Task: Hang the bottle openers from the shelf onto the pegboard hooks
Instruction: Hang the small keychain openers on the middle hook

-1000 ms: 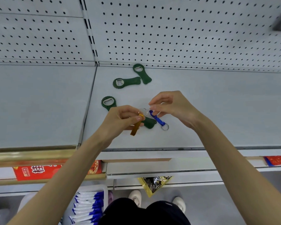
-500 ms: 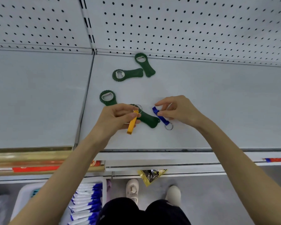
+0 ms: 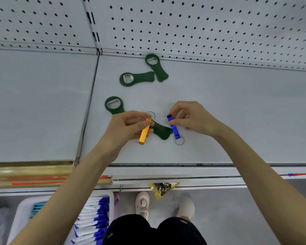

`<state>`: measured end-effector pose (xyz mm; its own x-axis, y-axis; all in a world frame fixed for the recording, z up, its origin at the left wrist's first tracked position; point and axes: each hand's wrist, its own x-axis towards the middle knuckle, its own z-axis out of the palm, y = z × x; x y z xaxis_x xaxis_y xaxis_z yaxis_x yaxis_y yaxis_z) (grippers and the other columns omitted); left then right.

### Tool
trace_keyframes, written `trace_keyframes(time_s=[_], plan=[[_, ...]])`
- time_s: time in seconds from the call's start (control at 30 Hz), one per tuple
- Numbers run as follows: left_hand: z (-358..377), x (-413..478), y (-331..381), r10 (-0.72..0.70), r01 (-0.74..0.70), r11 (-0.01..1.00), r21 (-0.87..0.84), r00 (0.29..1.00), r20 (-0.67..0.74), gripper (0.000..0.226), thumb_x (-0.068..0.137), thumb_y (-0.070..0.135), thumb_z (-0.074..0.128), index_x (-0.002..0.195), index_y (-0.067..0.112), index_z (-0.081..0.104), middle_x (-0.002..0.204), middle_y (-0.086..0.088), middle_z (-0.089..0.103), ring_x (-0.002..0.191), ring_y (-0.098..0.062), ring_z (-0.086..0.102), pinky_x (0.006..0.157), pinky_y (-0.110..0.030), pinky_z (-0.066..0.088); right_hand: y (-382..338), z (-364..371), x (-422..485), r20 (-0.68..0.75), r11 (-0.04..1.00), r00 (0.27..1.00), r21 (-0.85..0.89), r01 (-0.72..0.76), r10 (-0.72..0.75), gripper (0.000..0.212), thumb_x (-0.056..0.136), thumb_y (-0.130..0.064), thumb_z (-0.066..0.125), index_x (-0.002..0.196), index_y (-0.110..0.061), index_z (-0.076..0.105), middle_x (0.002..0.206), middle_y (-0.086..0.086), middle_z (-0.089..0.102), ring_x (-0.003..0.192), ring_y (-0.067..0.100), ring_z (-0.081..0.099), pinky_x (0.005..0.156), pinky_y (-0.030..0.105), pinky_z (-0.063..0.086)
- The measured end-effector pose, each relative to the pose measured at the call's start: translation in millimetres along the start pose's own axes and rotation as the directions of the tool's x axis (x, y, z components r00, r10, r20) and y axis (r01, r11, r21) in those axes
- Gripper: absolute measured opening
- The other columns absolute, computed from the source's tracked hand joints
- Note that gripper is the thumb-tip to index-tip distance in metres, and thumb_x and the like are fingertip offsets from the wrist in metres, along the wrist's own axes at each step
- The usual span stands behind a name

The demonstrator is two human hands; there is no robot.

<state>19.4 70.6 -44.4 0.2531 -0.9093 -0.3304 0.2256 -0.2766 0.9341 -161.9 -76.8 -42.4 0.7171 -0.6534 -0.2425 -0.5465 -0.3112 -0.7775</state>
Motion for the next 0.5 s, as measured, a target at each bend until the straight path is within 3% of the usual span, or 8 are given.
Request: trace_keyframes(time_s=[0.2, 0.3, 0.5], plan=[[3.2, -1.2, 4.3, 0.018, -0.018, 1.0, -0.012, 1.0, 0.001, 0.015, 0.088, 0.007, 0.062, 0.101, 0.009, 0.07, 0.091, -0.007, 0.076, 0.082, -0.021, 0.074, 0.066, -0.023, 0.057, 2.1, -10.2, -7.0, 0.008, 0.988, 1.0, 0.156, -0.022, 0.021, 0.014, 0.086, -0.009, 0.069, 0.091, -0.018, 0.059, 0.077, -0.003, 0.068, 0.057, 0.012, 0.065, 0.046, 0.02, 0.046], [6.7, -1.8, 6.8, 0.023, -0.023, 1.0, -0.014, 1.0, 0.005, 0.015, 0.087, 0.008, 0.063, 0.1, 0.01, 0.071, 0.09, -0.008, 0.076, 0.082, -0.021, 0.074, 0.066, -0.023, 0.057, 1.7, -16.7, -14.3, 0.027, 0.979, 1.0, 0.205, -0.014, 0.009, 0.015, 0.088, -0.006, 0.065, 0.101, -0.015, 0.064, 0.08, 0.0, 0.067, 0.061, 0.017, 0.067, 0.051, 0.021, 0.05], [23.0, 0.3, 9.7, 0.02, -0.021, 1.0, 0.014, 0.999, 0.039, 0.016, 0.086, 0.009, 0.065, 0.101, 0.009, 0.071, 0.091, -0.008, 0.076, 0.083, -0.022, 0.073, 0.069, -0.026, 0.059, 6.7, -28.1, -38.1, 0.028, 0.943, 0.999, 0.332, -0.032, 0.024, 0.008, 0.089, -0.002, 0.062, 0.096, -0.006, 0.065, 0.093, 0.013, 0.069, 0.077, 0.026, 0.072, 0.063, 0.023, 0.054]])
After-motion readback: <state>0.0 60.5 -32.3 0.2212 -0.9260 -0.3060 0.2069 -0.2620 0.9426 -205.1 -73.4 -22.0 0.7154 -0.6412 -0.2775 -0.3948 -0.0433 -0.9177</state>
